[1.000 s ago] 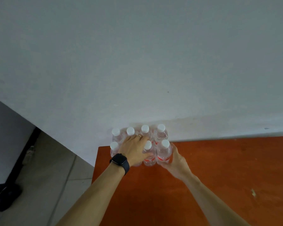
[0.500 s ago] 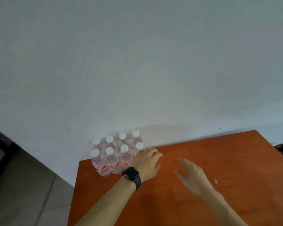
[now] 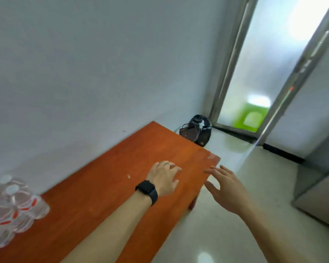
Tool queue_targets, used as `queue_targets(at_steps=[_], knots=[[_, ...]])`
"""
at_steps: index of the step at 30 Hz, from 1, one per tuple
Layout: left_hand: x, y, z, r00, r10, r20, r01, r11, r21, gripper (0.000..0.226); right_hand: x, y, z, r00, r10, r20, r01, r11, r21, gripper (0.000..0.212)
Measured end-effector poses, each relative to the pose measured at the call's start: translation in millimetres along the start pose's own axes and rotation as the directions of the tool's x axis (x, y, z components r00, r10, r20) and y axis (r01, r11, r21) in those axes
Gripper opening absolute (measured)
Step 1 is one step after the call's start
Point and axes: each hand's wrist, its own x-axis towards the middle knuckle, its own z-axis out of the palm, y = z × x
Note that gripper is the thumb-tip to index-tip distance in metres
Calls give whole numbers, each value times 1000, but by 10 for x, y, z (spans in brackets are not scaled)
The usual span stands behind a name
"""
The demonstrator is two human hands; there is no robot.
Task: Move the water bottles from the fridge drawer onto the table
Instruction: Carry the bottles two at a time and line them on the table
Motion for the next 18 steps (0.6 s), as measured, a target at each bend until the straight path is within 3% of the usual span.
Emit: queue_targets(at_steps=[7, 18], knots=[[846, 2168, -112, 943, 333, -26, -332, 943, 27, 48, -1249, 1640, -1154, 935, 308, -178, -315, 949, -13, 44], [1904, 4716, -103, 788, 606, -109, -606, 795, 37, 49, -2288, 3509, -2142, 713, 558, -425, -570, 814, 112, 47]])
